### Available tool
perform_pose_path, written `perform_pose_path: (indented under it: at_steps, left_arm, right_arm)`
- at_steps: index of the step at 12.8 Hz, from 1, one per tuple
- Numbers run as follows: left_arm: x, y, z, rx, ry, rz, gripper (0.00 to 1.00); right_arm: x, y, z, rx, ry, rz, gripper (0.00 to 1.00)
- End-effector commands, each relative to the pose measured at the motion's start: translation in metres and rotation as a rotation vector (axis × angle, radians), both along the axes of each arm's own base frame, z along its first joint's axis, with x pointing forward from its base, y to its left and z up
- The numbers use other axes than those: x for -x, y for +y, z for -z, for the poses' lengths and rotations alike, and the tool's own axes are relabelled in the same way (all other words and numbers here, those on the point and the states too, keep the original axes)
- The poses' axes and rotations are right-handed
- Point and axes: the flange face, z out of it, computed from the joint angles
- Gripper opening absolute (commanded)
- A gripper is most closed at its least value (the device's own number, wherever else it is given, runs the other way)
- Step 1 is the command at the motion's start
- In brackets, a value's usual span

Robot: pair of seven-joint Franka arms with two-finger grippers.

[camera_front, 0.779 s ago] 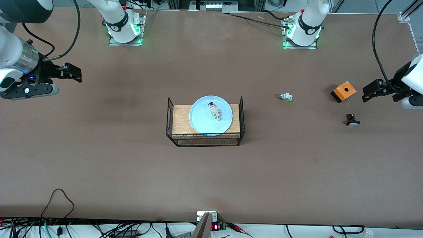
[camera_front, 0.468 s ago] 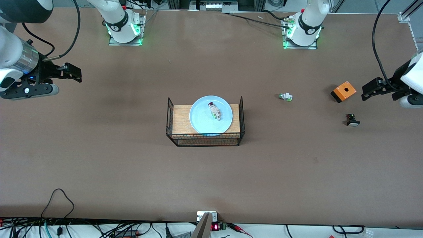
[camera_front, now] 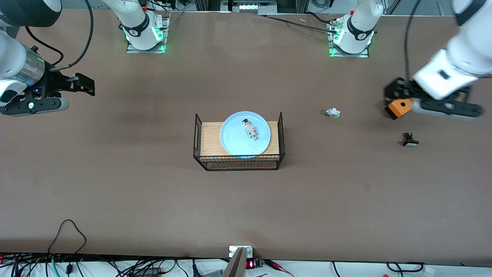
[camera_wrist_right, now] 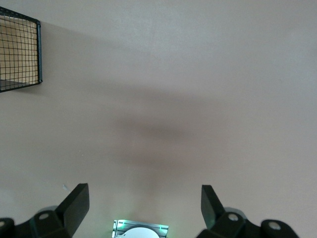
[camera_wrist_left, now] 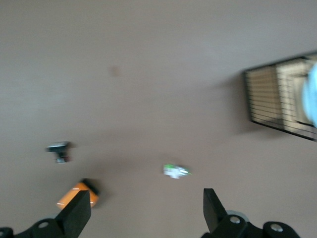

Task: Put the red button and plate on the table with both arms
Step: 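Move the left gripper over the blue plate toward the push button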

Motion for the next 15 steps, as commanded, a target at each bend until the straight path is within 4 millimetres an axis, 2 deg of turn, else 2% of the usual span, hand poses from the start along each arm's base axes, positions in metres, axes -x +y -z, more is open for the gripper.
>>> perform_pose_path:
  at_steps: [1, 4, 7, 8, 10, 12, 13, 15]
  left_arm:
    - [-0.002, -0.001, 0.001, 0.133, 0.046, 0.002, 1.00]
    - [-0.016, 0.000, 0.017, 0.139, 0.031, -0.005, 1.00]
    - [-0.022, -0.017, 0.044, 0.140, 0.084, 0.015, 1.00]
    - [-0.021, -0.040, 0.052, 0.144, 0.098, 0.031, 1.00]
    - [-0.023, -0.078, 0.072, 0.150, 0.140, -0.083, 1.00]
    - [-0.014, -0.133, 0.081, 0.098, 0.142, -0.087, 1.00]
    - [-0.014, -0.147, 0.076, 0.068, 0.103, -0.065, 1.00]
    - [-0.020, -0.163, 0.083, 0.095, 0.066, -0.105, 1.00]
  right_arm:
    - [-0.002, -0.002, -0.004, -0.007, -0.006, -0.006, 1.00]
    - [-0.005, -0.003, -0.003, -0.009, -0.006, -0.003, 1.00]
    - [-0.006, 0.000, -0.007, -0.010, -0.013, -0.008, 1.00]
    - [-0.006, 0.000, -0.007, -0.012, -0.013, -0.008, 1.00]
    - [-0.006, -0.001, -0.007, -0.012, -0.013, -0.006, 1.00]
    - [-0.006, -0.001, -0.007, -0.012, -0.013, -0.006, 1.00]
    - [-0.006, -0.002, -0.006, -0.011, -0.012, -0.003, 1.00]
    - [-0.006, -0.003, -0.006, -0.013, -0.012, -0.001, 1.00]
